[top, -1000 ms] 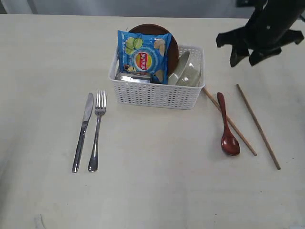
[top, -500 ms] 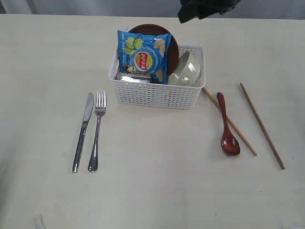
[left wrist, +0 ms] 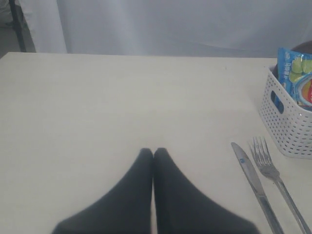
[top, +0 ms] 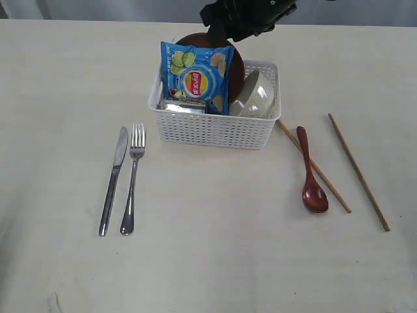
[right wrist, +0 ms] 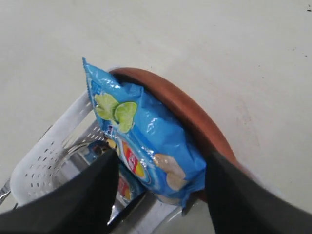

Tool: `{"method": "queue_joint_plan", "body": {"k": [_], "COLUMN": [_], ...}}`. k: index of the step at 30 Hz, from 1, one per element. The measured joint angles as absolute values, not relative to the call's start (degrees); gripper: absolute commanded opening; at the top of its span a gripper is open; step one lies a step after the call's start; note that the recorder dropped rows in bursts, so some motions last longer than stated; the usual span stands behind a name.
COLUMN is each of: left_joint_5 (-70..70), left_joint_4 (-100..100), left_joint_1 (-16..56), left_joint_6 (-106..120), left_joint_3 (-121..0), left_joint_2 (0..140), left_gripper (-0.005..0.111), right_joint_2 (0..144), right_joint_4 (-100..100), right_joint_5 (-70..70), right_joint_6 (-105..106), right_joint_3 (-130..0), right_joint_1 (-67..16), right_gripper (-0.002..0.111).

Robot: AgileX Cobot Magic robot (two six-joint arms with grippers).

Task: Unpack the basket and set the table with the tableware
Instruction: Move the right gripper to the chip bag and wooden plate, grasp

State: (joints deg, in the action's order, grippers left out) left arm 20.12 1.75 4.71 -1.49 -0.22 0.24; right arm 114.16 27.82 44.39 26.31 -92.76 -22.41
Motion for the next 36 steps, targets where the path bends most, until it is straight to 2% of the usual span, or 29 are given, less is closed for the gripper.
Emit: {"method": "queue_joint_plan", "body": {"k": [23,29,31,36], "left_joint_5": [20.1,20.1,20.1,20.1], "left_joint_4": [1.7,1.7,1.7,1.7], "left_joint_1": [4.7,4.7,4.7,4.7], "left_joint_6": [-1.5,-1.5,-1.5,-1.5], "left_joint_3": [-0.2,-0.2,-0.2,-0.2], "left_joint_2": [0.2,0.2,0.2,0.2], "left_gripper": [0.000,0.000,0.000,0.000], "right_joint_2": [115.1,115.1,115.1,115.1], "right_joint_4": [19.6,19.6,19.6,19.6], "right_joint_5": [46.9,42.5,40.3,36.9], "right_joint_6": [25.2,25.8,27.0,33.0], "right_joint_3": [-93.5,-93.5,-93.5,-93.5], "right_joint_1": [-22.4,-22.5,-22.8,-24.6], "right_gripper": [0.052,0.052,0.049,0.030]}}
